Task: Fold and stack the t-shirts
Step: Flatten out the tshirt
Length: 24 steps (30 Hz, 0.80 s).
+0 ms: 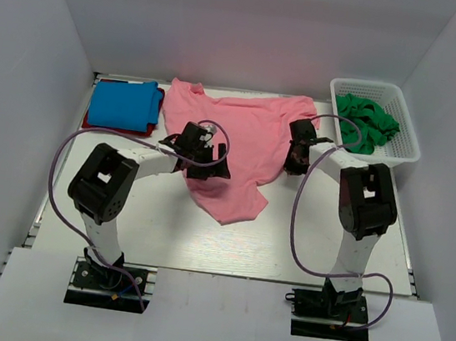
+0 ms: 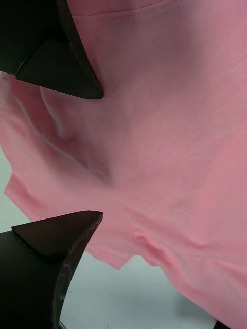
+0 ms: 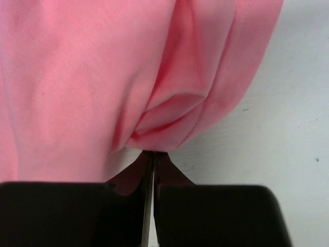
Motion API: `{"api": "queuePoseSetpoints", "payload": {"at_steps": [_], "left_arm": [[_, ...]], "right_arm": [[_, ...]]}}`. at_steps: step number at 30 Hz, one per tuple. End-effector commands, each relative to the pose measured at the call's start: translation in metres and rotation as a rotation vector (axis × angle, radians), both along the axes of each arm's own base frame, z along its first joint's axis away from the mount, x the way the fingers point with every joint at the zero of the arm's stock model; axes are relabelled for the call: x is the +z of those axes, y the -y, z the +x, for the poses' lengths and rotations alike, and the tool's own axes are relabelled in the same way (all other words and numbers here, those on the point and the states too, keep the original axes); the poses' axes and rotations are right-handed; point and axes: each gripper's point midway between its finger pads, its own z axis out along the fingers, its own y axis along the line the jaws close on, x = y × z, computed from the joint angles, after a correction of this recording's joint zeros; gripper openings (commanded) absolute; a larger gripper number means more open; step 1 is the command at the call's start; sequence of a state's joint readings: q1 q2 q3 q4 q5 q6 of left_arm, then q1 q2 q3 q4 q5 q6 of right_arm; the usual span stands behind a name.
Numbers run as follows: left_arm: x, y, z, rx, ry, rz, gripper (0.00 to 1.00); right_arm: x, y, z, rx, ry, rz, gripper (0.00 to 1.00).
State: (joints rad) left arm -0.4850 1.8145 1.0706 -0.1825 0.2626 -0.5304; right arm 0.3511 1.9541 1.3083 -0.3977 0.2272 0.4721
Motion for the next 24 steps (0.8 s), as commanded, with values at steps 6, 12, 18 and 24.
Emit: {"api": "queuePoseSetpoints", "payload": {"at_steps": [6,12,18,24], "left_arm": [[-0.041,-0.051,-0.017,0.167,-0.128,0.191,1.0],[-0.056,-0.089,-0.047,0.255,-0.235,0.258,1.0],[-0.056,-0.132,-0.066,0.352,-0.27,0.401,1.0],[-0.034,-0.143,-0.069,0.384,-0.236,0.386,1.0]], "right_arm": [[0.001,0.034,-0.033,-0.058,-0.078,-0.123,0.0],[0.042,0.059,-0.074,-0.02,-0.064,-0.149,0.0],[0.047,0.082,-0.116,-0.083,-0.173,-0.141,0.0],[0.044,0.09,-0.158,-0.099,-0.26,-0.108,0.0]]}}
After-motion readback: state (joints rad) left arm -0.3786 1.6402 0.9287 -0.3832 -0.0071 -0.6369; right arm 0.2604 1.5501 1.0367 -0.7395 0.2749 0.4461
